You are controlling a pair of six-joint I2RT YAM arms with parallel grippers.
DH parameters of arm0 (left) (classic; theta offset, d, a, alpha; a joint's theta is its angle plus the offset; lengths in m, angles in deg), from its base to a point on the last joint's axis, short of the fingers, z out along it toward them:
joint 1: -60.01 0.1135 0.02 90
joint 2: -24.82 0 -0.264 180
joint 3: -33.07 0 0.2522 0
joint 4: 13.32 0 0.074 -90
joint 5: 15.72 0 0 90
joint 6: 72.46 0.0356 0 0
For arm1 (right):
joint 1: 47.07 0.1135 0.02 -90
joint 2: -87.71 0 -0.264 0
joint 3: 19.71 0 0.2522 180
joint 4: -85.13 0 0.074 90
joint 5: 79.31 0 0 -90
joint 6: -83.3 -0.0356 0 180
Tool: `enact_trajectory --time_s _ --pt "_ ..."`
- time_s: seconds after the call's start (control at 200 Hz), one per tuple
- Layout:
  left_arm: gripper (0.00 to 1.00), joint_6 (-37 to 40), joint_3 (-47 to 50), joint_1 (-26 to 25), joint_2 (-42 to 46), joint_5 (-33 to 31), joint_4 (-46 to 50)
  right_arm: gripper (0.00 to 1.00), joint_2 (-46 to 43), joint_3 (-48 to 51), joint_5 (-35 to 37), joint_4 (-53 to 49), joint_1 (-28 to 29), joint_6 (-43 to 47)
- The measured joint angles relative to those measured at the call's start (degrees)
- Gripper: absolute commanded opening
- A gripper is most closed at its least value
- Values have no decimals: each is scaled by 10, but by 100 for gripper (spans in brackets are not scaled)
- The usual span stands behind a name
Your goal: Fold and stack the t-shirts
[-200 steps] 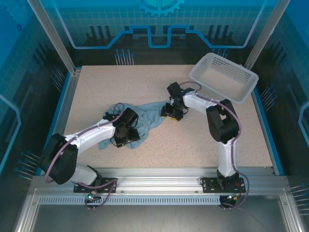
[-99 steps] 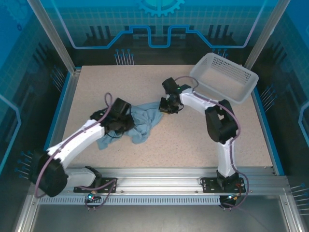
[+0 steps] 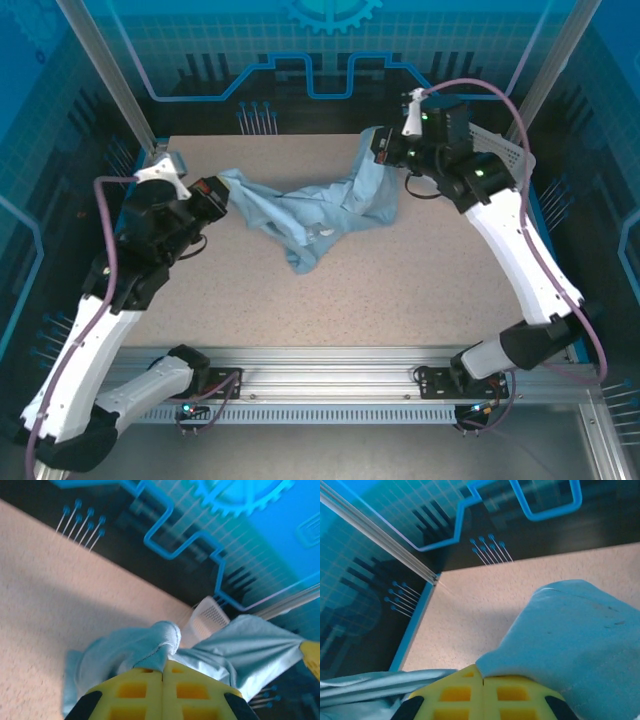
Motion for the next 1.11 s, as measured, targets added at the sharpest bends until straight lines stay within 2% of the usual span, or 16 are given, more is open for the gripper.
enact_trajectory --time_s 0.305,0.46,0.625,0.85,1.015,1.105 --pt "0 17 -80 2 64 -43 -29 0 -163 11 18 -44 -7 24" --pt "0 24 -123 2 44 -48 -28 0 -189 15 14 -56 -37 16" --pt "0 21 -156 24 -40 -38 -18 0 -125 21 -17 -51 -81 -11" --pt "0 -28 -204 126 -167 54 -2 0 24 -14 -46 -59 -101 -40" --pt "0 -49 -208 143 -174 98 10 0 67 -31 -45 -80 -107 -51" --pt "0 -58 -171 143 -148 110 13 0 64 -4 -39 -82 -107 -54"
